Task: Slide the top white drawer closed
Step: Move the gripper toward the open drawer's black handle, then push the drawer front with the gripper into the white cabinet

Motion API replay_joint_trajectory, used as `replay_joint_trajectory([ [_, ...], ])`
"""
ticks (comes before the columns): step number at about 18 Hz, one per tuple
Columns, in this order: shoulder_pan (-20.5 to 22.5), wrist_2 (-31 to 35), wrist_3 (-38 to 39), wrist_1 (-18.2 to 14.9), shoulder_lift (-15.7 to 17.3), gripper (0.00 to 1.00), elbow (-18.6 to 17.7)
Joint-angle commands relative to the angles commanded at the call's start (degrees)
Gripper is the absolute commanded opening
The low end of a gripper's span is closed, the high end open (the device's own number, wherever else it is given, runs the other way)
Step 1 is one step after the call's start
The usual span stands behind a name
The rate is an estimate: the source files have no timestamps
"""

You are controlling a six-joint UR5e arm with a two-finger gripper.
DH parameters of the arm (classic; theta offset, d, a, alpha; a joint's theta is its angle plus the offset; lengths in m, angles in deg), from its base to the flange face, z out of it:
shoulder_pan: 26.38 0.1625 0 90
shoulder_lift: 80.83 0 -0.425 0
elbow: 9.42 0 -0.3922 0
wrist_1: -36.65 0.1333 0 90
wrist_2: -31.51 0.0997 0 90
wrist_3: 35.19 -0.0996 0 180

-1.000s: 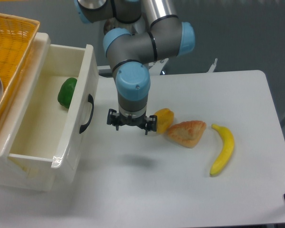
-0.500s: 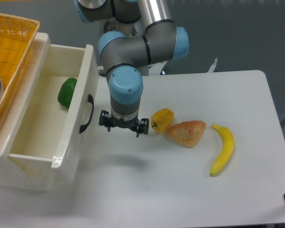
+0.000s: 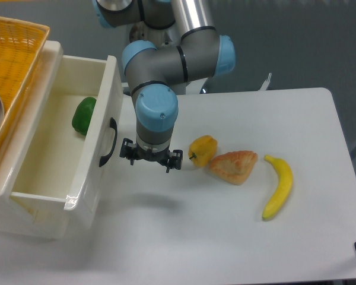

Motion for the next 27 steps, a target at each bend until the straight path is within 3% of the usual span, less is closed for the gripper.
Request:
replay_joint_trajectory([
  [27, -2.4, -2.5, 0.1, -0.3, 1.6, 1.0, 0.0],
])
